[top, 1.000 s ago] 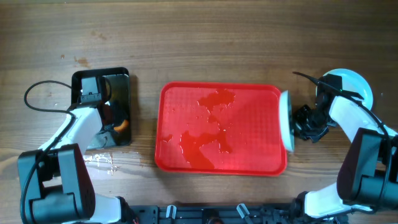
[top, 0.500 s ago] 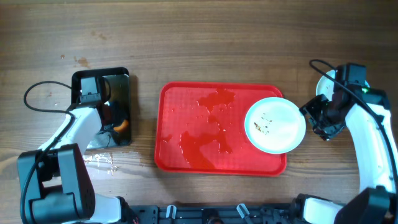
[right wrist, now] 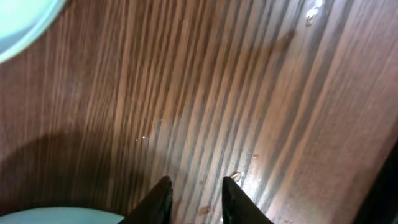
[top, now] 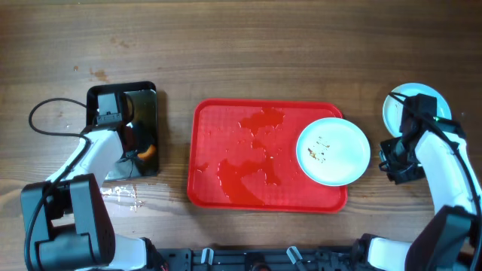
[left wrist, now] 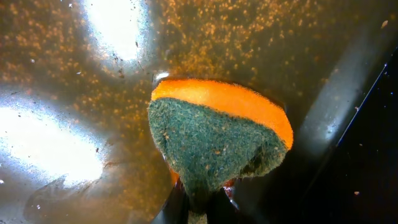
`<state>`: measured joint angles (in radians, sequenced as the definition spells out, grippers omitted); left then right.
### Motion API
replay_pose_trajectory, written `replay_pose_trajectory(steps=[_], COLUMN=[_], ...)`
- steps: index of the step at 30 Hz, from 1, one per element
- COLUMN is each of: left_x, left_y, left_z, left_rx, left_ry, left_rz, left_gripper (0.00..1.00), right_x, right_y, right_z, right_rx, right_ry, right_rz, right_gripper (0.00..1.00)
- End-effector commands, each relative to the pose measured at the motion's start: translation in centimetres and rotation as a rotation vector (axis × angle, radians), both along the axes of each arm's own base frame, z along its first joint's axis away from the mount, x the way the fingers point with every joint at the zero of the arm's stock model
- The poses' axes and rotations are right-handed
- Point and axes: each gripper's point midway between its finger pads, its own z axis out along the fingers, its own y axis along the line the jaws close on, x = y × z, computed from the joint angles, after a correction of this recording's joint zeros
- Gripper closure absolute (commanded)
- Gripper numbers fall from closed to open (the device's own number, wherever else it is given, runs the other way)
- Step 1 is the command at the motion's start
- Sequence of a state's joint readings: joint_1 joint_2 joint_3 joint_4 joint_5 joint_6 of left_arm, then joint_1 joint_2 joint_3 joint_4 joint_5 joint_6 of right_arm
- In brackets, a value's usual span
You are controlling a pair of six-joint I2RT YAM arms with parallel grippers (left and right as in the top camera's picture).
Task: Clean dirty plates on tray and stack at the side
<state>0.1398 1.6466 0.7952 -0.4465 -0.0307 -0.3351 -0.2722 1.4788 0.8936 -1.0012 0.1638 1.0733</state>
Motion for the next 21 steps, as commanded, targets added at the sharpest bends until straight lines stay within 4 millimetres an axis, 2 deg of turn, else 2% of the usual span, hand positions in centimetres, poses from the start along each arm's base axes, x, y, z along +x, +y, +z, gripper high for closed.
replay_pose_trajectory(steps=[1,3,9,11,15,18,21], left_x=[-3.7,-3.7,-3.7,-3.7,-3.7,-3.7,-3.7], left_y=[-1.6,-1.6,-1.6,-1.6,-1.6,-1.6,-1.6], left_z=[-4.1,-4.1,-4.1,-4.1,-4.1,-4.1,-4.1], left_rx=[-0.085,-0.085,-0.085,-0.085,-0.085,-0.085,-0.085], left_ry=[0.151,0.152,0.151,0.151,0.152,0.151,0.151], left_rz=[0.004,0.004,0.004,0.004,0.004,0.004,0.004], left_gripper=[0.96,0.96,0.96,0.96,0.96,0.96,0.96], right_x=[1.2,1.7,4.5,5.1,6.5,8.2,8.9], right_y=[1.2,1.5,3.7,4.5,7.2,10.1,12.0], right_z=[-1.4,-1.8,-2.0,-2.0,-1.8,-1.4,-1.2], right_rx=[0.086,0.107,0.138,0.136,0.166,0.223,0.243], right_ry=[-0.024,-0.031,-0.112,-0.127,-0.172,-0.248,-0.281], right_rz=[0.023,0.031,0.233,0.270,0.381,0.506,0.573], right_gripper=[0.70,0.70,0.71,0.67,0.63,0.57,0.51])
